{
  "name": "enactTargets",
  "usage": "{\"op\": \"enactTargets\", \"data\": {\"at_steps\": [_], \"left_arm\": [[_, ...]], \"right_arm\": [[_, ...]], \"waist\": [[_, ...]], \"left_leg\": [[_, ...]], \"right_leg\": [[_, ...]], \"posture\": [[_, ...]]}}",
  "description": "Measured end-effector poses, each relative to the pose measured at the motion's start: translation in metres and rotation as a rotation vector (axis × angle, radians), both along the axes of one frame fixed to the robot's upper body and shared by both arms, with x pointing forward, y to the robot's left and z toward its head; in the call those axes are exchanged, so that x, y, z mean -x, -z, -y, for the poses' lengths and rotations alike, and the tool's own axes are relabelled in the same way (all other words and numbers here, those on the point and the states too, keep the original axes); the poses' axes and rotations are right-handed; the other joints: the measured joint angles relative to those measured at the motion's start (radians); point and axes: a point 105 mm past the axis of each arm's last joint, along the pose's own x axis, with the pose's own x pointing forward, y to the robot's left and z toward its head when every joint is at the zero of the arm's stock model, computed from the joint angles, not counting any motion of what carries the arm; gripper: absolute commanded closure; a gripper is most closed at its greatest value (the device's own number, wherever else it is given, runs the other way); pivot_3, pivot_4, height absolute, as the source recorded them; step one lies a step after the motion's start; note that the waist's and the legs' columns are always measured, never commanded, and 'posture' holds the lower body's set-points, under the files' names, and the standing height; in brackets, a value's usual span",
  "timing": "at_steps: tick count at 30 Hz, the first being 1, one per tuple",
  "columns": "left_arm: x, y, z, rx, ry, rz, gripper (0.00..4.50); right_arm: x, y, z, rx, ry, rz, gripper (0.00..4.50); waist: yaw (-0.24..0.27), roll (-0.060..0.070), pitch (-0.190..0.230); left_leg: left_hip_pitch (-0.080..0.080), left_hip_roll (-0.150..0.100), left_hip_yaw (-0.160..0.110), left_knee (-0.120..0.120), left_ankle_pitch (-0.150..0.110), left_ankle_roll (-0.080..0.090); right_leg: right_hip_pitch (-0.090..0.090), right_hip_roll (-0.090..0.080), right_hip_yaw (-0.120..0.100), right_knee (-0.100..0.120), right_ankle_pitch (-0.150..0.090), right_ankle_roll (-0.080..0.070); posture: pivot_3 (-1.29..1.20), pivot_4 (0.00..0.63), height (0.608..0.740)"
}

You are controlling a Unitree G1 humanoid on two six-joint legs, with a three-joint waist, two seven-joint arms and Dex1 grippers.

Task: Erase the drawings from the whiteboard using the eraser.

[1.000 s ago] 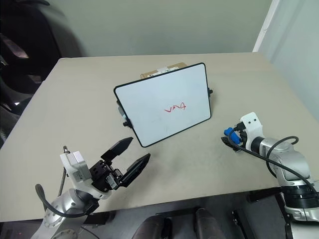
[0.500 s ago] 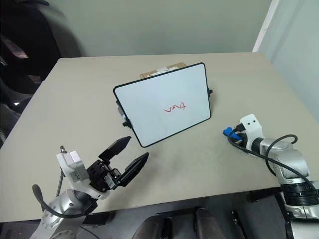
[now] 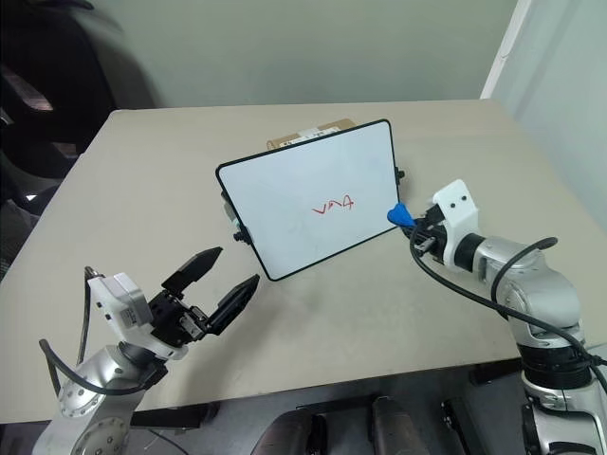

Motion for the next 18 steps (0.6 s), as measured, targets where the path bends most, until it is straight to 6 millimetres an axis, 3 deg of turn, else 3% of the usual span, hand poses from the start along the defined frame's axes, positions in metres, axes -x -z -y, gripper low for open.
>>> {"op": "enactTargets", "data": {"at_steps": [5, 9, 18], "left_arm": [[0.0, 0.007, 0.006, -0.009, 0.02, -0.022, 0.0], [0.0, 0.01, 0.011, -0.01, 0.037, -0.03, 0.0], [0.001, 0.014, 0.013, -0.01, 0.033, -0.039, 0.0]], "right_arm": [[-0.013, -0.014, -0.032, -0.031, -0.053, 0.029, 3.7], [-0.027, -0.01, -0.054, -0.029, -0.07, 0.008, 3.7], [-0.044, 0.001, -0.074, -0.003, -0.069, -0.003, 3.7]], "waist": [[-0.002, 0.0, 0.0], [-0.002, 0.0, 0.0], [-0.001, 0.0, 0.0]], "left_leg": [[0.0, 0.0, 0.0, 0.0, 0.0, 0.0], [0.0, 0.0, 0.0, 0.0, 0.0, 0.0], [0.0, 0.0, 0.001, 0.0, 0.001, -0.003]], "right_leg": [[-0.001, 0.0, 0.0, 0.0, 0.0, 0.0], [-0.002, 0.0, 0.0, 0.001, 0.0, -0.001], [-0.002, 0.0, 0.0, 0.001, -0.001, -0.003]], "posture": [[0.0, 0.15, 0.74], [0.0, 0.15, 0.74], [0.0, 0.15, 0.74]]}}
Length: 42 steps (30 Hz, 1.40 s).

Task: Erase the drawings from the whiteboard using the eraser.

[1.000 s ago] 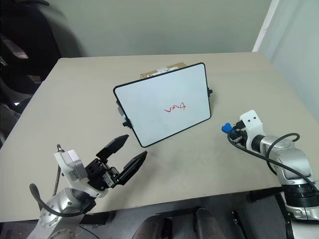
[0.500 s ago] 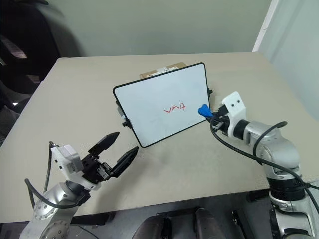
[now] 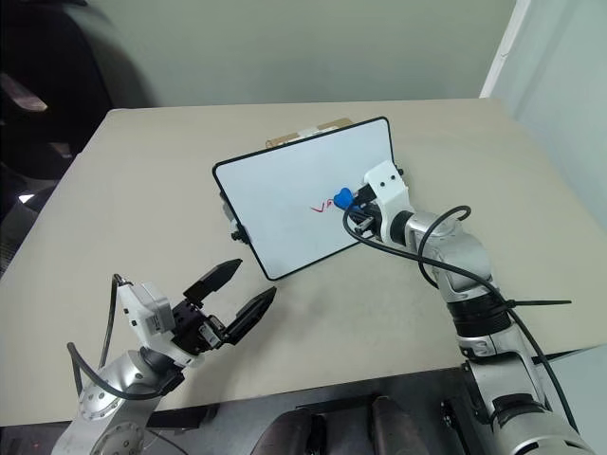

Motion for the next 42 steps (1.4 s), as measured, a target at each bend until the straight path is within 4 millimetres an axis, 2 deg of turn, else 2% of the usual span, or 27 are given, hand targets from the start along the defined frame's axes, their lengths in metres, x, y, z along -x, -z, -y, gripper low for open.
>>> {"op": "enactTargets", "data": {"at_steps": [6, 15, 20, 23, 28, 30, 34, 37, 42], "left_arm": [[0.003, 0.002, 0.0, -0.003, -0.006, -0.009, 0.0], [0.009, 0.001, 0.001, -0.002, -0.014, -0.01, 0.0], [0.009, 0.001, 0.001, 0.0, -0.015, -0.012, 0.0], [0.009, 0.001, 0.001, 0.001, -0.015, -0.011, 0.0], [0.008, -0.001, 0.002, 0.001, -0.012, -0.003, 0.0], [0.008, -0.001, 0.002, 0.0, -0.011, 0.0, 0.0], [0.007, -0.002, 0.002, 0.001, -0.011, 0.003, 0.0], [0.007, -0.002, 0.002, 0.001, -0.011, 0.002, 0.0], [0.008, 0.0, 0.002, 0.004, -0.013, -0.003, 0.0]], "right_arm": [[-0.005, 0.003, -0.004, 0.017, 0.008, -0.001, 3.7], [-0.005, 0.038, 0.008, 0.143, 0.05, -0.1, 3.7], [-0.005, 0.04, 0.009, 0.159, 0.044, -0.109, 3.7], [-0.007, 0.03, 0.003, 0.134, 0.034, -0.084, 3.7], [-0.014, -0.023, -0.009, 0.051, 0.017, 0.057, 3.7], [-0.015, -0.029, -0.01, 0.04, 0.017, 0.079, 3.7], [-0.016, -0.03, -0.011, 0.038, 0.026, 0.091, 3.7], [-0.015, -0.019, -0.008, 0.066, 0.031, 0.069, 3.7], [-0.007, 0.032, 0.003, 0.157, 0.044, -0.081, 3.7]], "waist": [[-0.002, 0.0, 0.0], [-0.004, 0.0, 0.0], [-0.005, 0.0, 0.0], [-0.009, 0.0, 0.0], [-0.009, 0.0, 0.0], [-0.009, 0.0, 0.0], [-0.008, 0.0, 0.0], [-0.008, 0.0, 0.0], [-0.011, 0.0, 0.0]], "left_leg": [[0.0, 0.0, 0.0, 0.0, -0.001, 0.001], [0.001, 0.0, 0.0, 0.0, 0.002, 0.0], [0.001, 0.001, 0.0, 0.0, 0.003, -0.001], [-0.001, 0.0, 0.0, 0.0, 0.003, -0.001], [-0.002, 0.001, 0.0, -0.003, 0.003, -0.002], [-0.002, 0.001, 0.0, -0.003, 0.002, -0.002], [-0.002, 0.001, 0.0, -0.002, 0.001, -0.002], [-0.001, 0.001, 0.0, -0.002, 0.001, -0.002], [0.0, 0.001, 0.0, -0.001, 0.001, -0.001]], "right_leg": [[-0.001, 0.0, 0.0, 0.003, 0.001, -0.002], [-0.001, 0.0, 0.0, 0.004, 0.006, -0.005], [-0.001, 0.0, 0.0, 0.004, 0.006, -0.005], [-0.003, 0.0, 0.0, 0.004, 0.006, -0.006], [-0.006, 0.0, 0.0, 0.004, 0.005, -0.006], [-0.006, 0.0, 0.0, 0.004, 0.004, -0.006], [-0.005, 0.0, 0.0, 0.003, 0.003, -0.005], [-0.005, 0.0, 0.0, 0.003, 0.002, -0.005], [-0.003, 0.0, 0.0, 0.004, 0.004, -0.006]], "posture": [[0.0, 0.15, 0.74], [0.0, 0.15, 0.74], [0.0, 0.15, 0.74], [0.0, 0.15, 0.74], [0.0, 0.15, 0.74], [0.0, 0.15, 0.74], [0.0, 0.15, 0.74], [0.0, 0.15, 0.74], [0.0, 0.15, 0.74]]}}
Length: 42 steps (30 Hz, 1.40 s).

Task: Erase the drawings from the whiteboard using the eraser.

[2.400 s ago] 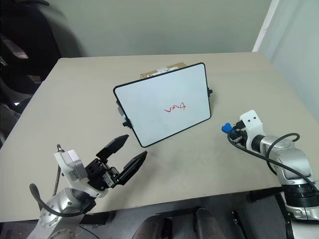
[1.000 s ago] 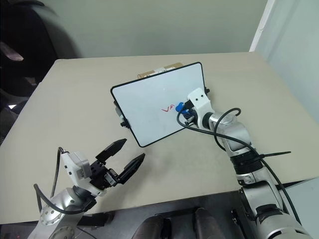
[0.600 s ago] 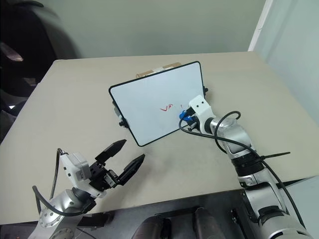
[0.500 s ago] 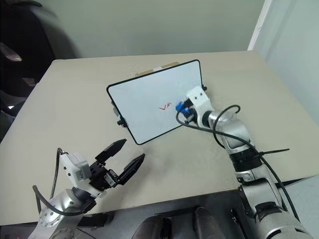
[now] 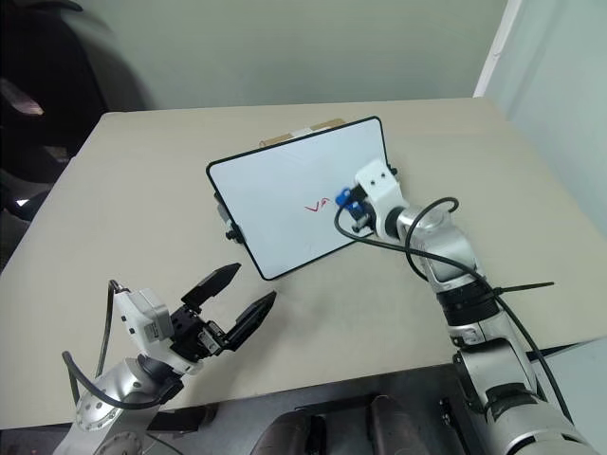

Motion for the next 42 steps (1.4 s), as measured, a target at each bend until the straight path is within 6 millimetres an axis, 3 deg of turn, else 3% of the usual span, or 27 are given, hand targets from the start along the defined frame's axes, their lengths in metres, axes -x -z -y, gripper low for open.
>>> {"op": "enactTargets", "data": {"at_steps": [3, 7, 9, 14, 16, 21, 23, 29, 32, 38, 42], "left_arm": [[0.001, 0.001, 0.0, 0.001, -0.002, -0.007, 0.0], [0.001, 0.002, 0.0, 0.001, -0.002, -0.009, 0.0], [0.001, 0.002, 0.0, 0.001, -0.002, -0.008, 0.0], [0.001, 0.001, 0.0, 0.001, -0.001, -0.007, 0.0], [0.001, 0.001, 0.0, 0.001, -0.001, -0.007, 0.0], [0.001, 0.002, 0.0, 0.001, -0.002, -0.007, 0.0], [0.001, 0.002, -0.001, 0.001, -0.002, -0.008, 0.0], [0.002, 0.003, -0.001, 0.0, -0.008, -0.013, 0.0], [0.002, 0.003, -0.001, 0.0, -0.009, -0.013, 0.0], [0.001, 0.002, -0.001, 0.0, -0.008, -0.009, 0.0], [0.001, 0.0, -0.001, 0.0, -0.005, -0.001, 0.0]], "right_arm": [[0.004, 0.02, 0.006, 0.035, 0.02, -0.069, 3.7], [0.002, 0.016, 0.005, 0.028, 0.016, -0.053, 3.7], [-0.002, 0.001, 0.0, -0.002, 0.009, -0.006, 3.7], [-0.015, -0.06, -0.003, -0.093, 0.028, 0.175, 3.7], [-0.018, -0.071, -0.001, -0.113, 0.044, 0.213, 3.7], [-0.019, -0.07, -0.004, -0.129, 0.053, 0.218, 3.7], [-0.018, -0.061, -0.003, -0.113, 0.053, 0.195, 3.7], [-0.002, 0.007, 0.003, -0.003, 0.041, -0.017, 3.7], [0.003, 0.028, 0.006, 0.036, 0.054, -0.091, 3.7], [0.0, 0.022, 0.006, 0.036, 0.056, -0.08, 3.7], [-0.012, -0.026, -0.002, -0.04, 0.049, 0.043, 3.7]], "waist": [[-0.003, 0.0, 0.0], [-0.003, 0.0, 0.0], [-0.006, 0.0, 0.0], [-0.003, 0.0, 0.0], [-0.002, 0.0, 0.0], [0.001, 0.0, 0.0], [0.002, 0.0, 0.0], [-0.004, 0.0, 0.0], [-0.005, 0.0, 0.0], [-0.004, 0.0, 0.0], [-0.006, 0.0, 0.0]], "left_leg": [[0.0, 0.0, 0.0, 0.0, 0.002, -0.001], [-0.001, 0.001, 0.0, -0.001, 0.003, -0.001], [-0.001, 0.001, 0.0, -0.001, 0.003, -0.002], [-0.001, 0.001, 0.0, -0.002, 0.002, -0.001], [-0.001, 0.0, 0.0, -0.002, 0.001, -0.001], [-0.002, 0.0, 0.0, -0.002, -0.001, -0.001], [-0.001, 0.0, 0.0, -0.002, -0.001, -0.001], [0.0, 0.0, 0.0, 0.0, -0.001, 0.0], [0.0, 0.001, 0.0, 0.0, 0.001, -0.001], [-0.001, 0.001, 0.0, -0.001, 0.002, -0.001], [-0.002, 0.001, 0.0, -0.001, 0.002, -0.001]], "right_leg": [[0.0, 0.0, 0.0, 0.001, 0.002, 0.0], [-0.001, 0.0, 0.0, 0.001, 0.003, 0.0], [-0.002, 0.0, 0.0, 0.001, 0.003, -0.001], [-0.003, 0.001, 0.0, 0.0, 0.002, -0.001], [-0.003, 0.0, 0.0, 0.0, 0.001, -0.001], [-0.003, 0.0, 0.0, 0.0, -0.003, 0.0], [-0.002, 0.0, 0.0, 0.0, -0.004, 0.0], [0.0, 0.0, 0.0, 0.0, -0.001, 0.0], [-0.001, 0.0, 0.0, 0.001, 0.001, -0.001], [-0.001, 0.001, 0.0, 0.001, 0.002, -0.001], [-0.003, 0.001, 0.0, 0.001, 0.002, -0.002]], "posture": [[0.0, 0.15, 0.74], [0.0, 0.15, 0.74], [0.0, 0.15, 0.74], [0.0, 0.15, 0.74], [0.0, 0.15, 0.74], [0.0, 0.15, 0.74], [0.0, 0.15, 0.74], [0.0, 0.15, 0.74], [0.0, 0.15, 0.74], [0.0, 0.15, 0.74], [0.0, 0.15, 0.74]]}}
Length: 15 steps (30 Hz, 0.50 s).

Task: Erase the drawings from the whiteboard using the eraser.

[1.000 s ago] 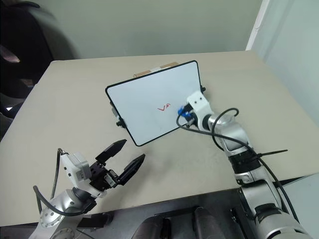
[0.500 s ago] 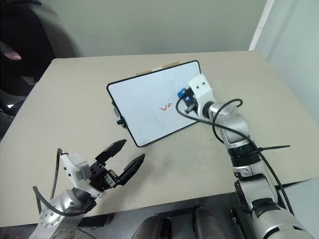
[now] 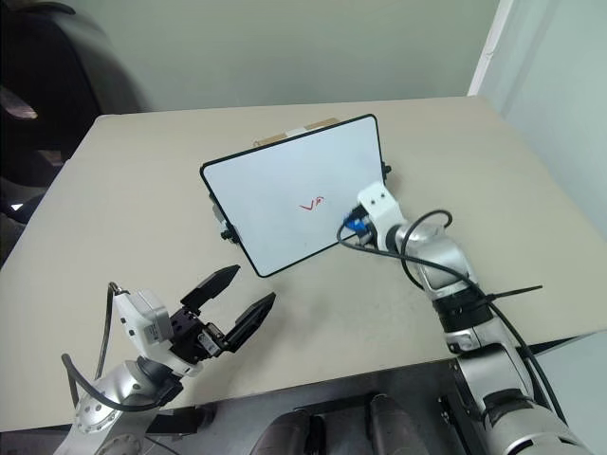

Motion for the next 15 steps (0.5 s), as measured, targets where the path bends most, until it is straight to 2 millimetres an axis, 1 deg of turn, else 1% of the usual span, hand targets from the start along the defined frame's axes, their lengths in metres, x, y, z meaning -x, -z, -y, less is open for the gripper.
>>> {"op": "enactTargets", "data": {"at_steps": [1, 3, 5, 9, 11, 13, 15], "left_arm": [[0.0, 0.0, 0.0, 0.0, 0.0, 0.0, 0.0], [0.0, 0.0, 0.0, 0.0, 0.0, 0.001, 0.0], [0.0, -0.001, 0.0, 0.0, 0.001, 0.003, 0.0], [0.0, -0.001, 0.0, 0.001, 0.001, 0.003, 0.0], [0.0, 0.0, 0.0, 0.002, 0.0, 0.002, 0.0], [0.0, 0.0, 0.0, 0.004, -0.002, 0.0, 0.0], [0.0, 0.001, 0.0, 0.007, -0.006, -0.004, 0.0]], "right_arm": [[-0.002, -0.015, -0.002, -0.026, -0.005, 0.041, 3.7], [-0.002, -0.035, -0.008, -0.065, -0.023, 0.098, 3.7], [-0.001, -0.041, -0.01, -0.081, -0.032, 0.118, 3.7], [0.0, -0.042, -0.015, -0.092, -0.045, 0.122, 3.7], [0.003, -0.038, -0.019, -0.098, -0.056, 0.119, 3.7], [0.007, -0.029, -0.022, -0.091, -0.07, 0.101, 3.7], [0.013, -0.01, -0.025, -0.073, -0.089, 0.06, 3.7]], "waist": [[0.001, 0.0, 0.0], [0.002, 0.0, 0.0], [0.003, 0.0, 0.0], [0.003, 0.0, 0.0], [0.003, 0.0, 0.0], [0.003, 0.0, 0.0], [0.003, 0.0, 0.0]], "left_leg": [[0.0, 0.0, 0.0, -0.001, 0.0, 0.0], [0.0, 0.0, 0.0, -0.002, 0.0, 0.0], [0.0, 0.0, 0.0, -0.003, -0.001, -0.001], [0.0, 0.0, 0.0, -0.003, -0.001, -0.002], [0.0, 0.0, 0.0, -0.003, -0.001, -0.002], [0.0, 0.0, 0.0, -0.003, -0.001, -0.002], [0.001, 0.0, 0.0, -0.002, -0.001, -0.002]], "right_leg": [[0.0, 0.0, 0.0, 0.0, 0.0, 0.0], [-0.001, 0.0, 0.0, 0.0, -0.001, 0.0], [-0.001, 0.0, 0.0, 0.0, -0.003, 0.0], [-0.001, 0.0, 0.0, 0.0, -0.005, 0.0], [-0.001, 0.0, 0.0, 0.0, -0.006, 0.0], [-0.001, 0.0, 0.0, 0.0, -0.006, 0.0], [0.0, 0.0, 0.0, 0.0, -0.006, 0.0]], "posture": [[0.0, 0.15, 0.74], [0.0, 0.15, 0.74], [0.0, 0.15, 0.74], [0.0, 0.15, 0.74], [0.0, 0.15, 0.74], [0.0, 0.15, 0.74], [0.0, 0.15, 0.74]]}}
